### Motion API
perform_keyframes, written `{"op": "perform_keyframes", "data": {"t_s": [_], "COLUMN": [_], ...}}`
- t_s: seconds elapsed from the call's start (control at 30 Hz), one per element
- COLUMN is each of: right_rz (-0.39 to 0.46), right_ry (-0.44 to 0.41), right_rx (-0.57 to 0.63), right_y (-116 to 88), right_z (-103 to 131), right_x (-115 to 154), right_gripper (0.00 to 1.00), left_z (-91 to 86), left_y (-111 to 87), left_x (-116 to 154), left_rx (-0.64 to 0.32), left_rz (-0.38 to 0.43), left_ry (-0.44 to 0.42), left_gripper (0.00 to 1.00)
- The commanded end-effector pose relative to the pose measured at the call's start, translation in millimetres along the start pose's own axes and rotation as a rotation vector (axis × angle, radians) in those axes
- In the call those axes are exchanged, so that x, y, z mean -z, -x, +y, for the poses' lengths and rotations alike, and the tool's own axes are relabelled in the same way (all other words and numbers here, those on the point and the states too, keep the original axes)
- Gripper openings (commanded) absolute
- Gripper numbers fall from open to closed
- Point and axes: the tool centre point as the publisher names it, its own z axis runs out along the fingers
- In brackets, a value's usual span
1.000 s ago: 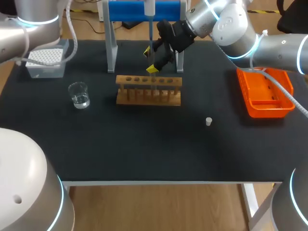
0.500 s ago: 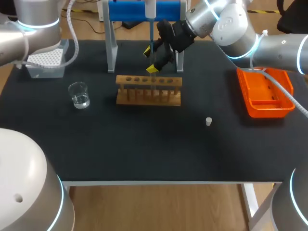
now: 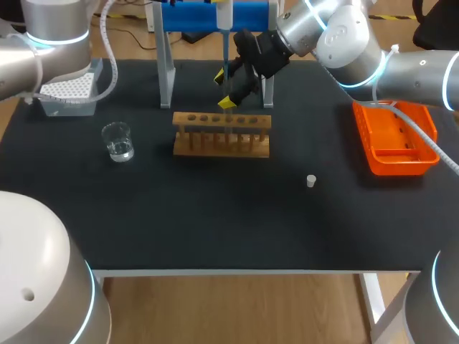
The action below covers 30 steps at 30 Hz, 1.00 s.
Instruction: Invert the test tube, pick up the pipette, mount the tip to pipette, aspirate from beaker and dispense into the tube, eject the tip, return the pipette, and cap with the stopper.
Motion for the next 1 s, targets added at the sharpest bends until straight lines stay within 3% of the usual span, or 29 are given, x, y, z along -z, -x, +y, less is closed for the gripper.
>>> {"op": "perform_keyframes", "data": {"t_s": [0.03, 1.0], "right_rz": [0.002, 0.002], "right_ry": [-0.005, -0.005], "right_rx": [-0.001, -0.001], "right_y": [0.0, 0.0], "right_z": [0.6, 0.6], "right_x": [1.6, 1.6], "right_gripper": [1.00, 1.00], "left_z": [0.2, 4.2], "left_y": [0.5, 0.3], "left_x": [-0.9, -4.6], "left_rx": [-0.006, -0.045], "left_rz": [-0.004, -0.015], "left_ry": [0.000, 0.026], "left_gripper": [0.00, 0.00]}}
